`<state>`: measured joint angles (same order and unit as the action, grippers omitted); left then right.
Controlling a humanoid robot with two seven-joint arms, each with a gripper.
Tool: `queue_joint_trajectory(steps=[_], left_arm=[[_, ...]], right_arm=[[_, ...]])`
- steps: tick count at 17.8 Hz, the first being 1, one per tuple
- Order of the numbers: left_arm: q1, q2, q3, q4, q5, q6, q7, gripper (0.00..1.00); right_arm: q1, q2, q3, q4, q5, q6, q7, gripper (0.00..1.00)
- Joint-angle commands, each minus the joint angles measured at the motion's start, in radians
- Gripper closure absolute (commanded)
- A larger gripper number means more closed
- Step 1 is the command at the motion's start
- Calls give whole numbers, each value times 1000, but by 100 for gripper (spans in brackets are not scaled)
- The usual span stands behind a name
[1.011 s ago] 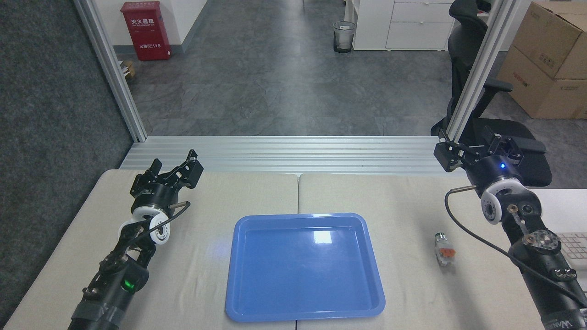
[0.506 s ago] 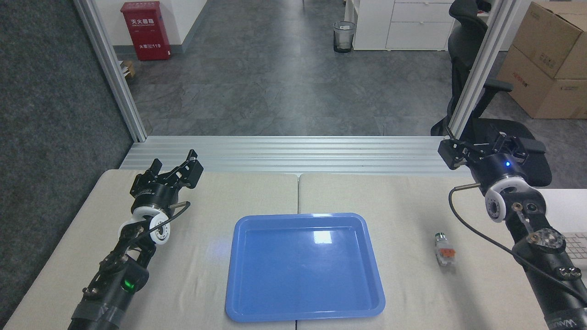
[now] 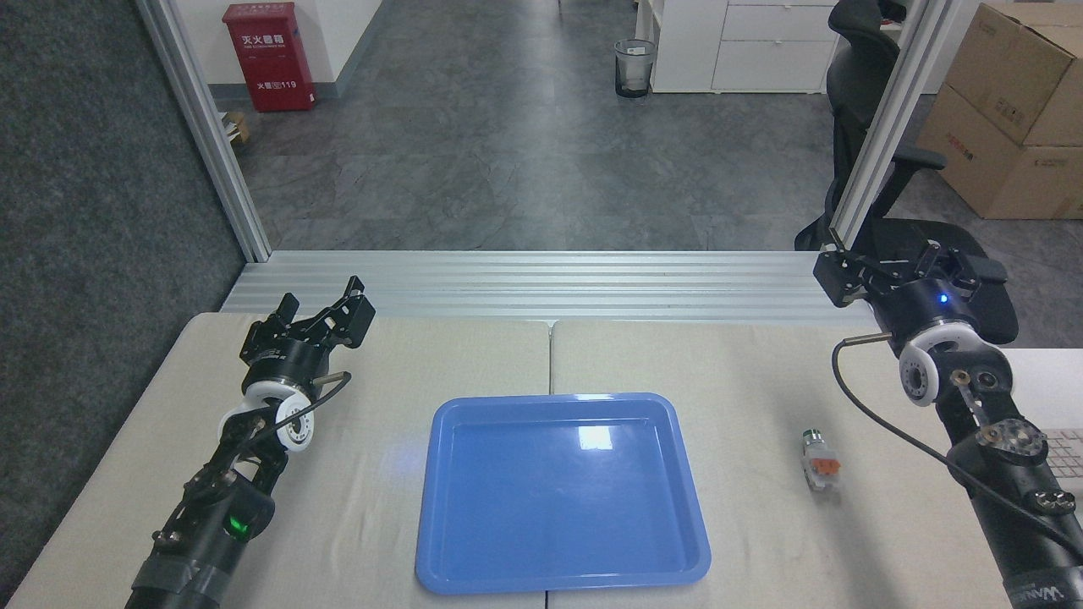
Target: Pick up switch part and place in tray
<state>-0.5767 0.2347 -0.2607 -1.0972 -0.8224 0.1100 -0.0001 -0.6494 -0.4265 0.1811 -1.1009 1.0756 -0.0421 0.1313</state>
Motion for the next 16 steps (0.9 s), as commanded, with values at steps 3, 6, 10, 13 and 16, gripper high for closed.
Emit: queue_joint_trajectory(steps=[3,6,10,13,16], left_arm=[[0,0,0,0,0,0,0,0],[0,0,1,0,0,0,0,0],[0,0,0,0,0,-1,0,0],[0,0,0,0,0,-1,0,0],[0,0,0,0,0,0,0,0]], right_arm=[[1,12,-29,-4,-5,-38,-8,0],[2,12,-28,-11,-3,-41,-21,1],[2,11,-26,-13,-3,-39,-21,1],[2,12,-26,-13,-3,-39,-21,1],[4,14,-25,-14,-3,-38,-21,1]])
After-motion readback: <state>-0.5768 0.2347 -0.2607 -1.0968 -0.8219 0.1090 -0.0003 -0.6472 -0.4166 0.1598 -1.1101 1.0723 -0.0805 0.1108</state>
